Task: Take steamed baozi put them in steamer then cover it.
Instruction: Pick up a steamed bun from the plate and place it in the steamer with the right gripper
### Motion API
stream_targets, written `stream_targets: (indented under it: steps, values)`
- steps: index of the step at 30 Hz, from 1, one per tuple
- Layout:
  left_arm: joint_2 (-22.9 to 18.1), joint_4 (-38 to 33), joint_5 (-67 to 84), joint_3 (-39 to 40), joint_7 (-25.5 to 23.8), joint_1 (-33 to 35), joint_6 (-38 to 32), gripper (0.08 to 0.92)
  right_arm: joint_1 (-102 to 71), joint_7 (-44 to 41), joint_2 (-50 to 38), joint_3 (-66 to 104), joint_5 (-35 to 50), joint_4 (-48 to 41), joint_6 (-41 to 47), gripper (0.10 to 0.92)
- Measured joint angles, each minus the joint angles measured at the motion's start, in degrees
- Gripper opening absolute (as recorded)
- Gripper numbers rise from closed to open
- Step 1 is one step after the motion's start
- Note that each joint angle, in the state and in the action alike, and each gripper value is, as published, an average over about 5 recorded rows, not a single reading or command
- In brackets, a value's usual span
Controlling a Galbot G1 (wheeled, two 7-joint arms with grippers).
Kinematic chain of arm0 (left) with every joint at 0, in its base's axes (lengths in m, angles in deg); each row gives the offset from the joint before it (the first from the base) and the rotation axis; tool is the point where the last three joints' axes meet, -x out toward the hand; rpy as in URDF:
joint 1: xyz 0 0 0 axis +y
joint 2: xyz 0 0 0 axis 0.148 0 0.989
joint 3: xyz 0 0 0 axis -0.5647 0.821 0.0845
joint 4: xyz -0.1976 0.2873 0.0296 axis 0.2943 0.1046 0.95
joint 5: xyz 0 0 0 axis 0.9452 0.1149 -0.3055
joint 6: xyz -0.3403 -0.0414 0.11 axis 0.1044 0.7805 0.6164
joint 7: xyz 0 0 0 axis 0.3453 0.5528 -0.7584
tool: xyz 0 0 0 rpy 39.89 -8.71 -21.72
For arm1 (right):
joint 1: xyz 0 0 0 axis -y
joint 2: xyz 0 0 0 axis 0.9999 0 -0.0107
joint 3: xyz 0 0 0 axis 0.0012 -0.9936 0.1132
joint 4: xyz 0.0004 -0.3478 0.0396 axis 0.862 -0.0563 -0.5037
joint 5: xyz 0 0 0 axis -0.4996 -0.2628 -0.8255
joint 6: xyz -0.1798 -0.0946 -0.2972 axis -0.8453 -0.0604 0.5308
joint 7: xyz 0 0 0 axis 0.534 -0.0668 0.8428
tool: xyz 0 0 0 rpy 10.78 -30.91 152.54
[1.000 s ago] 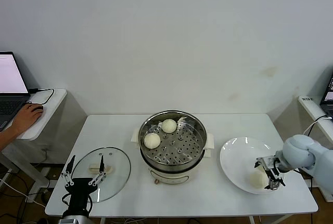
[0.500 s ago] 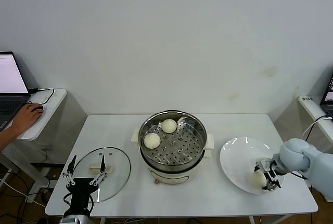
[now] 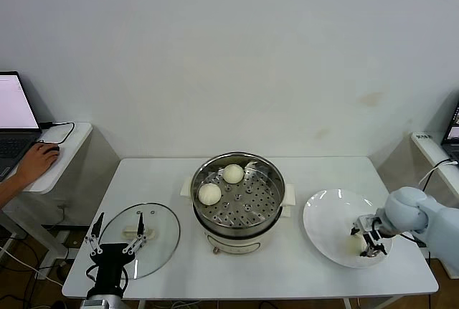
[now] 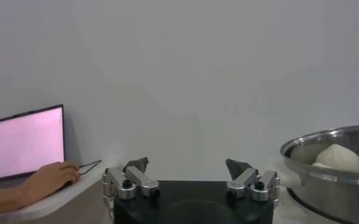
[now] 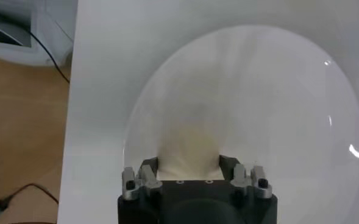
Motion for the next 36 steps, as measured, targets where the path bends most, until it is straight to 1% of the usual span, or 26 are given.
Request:
stream_targets:
  steps: [10, 18, 28, 36]
  values:
    - [0.41, -0.60, 0.26, 0.24, 0.00, -0.30, -0.03, 0.823, 11.35, -1.38, 0.24, -2.28, 5.01, 0.56, 1.15, 0.608]
    - [0.54, -1.35, 0.49, 0.18, -0.10, -0.37, -0.10, 0.823, 25.51, -1.38, 3.25, -7.71, 10.85, 1.05, 2.57, 0.611]
    - [0.21, -2.23, 0.50, -0.84, -0.05, 0.25, -0.31, 0.823, 40.43, 0.25, 13.20, -17.11, 18.22, 2.13, 2.79, 0.613]
    - [-0.22, -2.66, 0.47, -1.95, -0.03, 0.99, -0.56, 0.823, 44.29, 0.42, 22.49, -23.74, 20.59, 1.32, -1.56, 0.619]
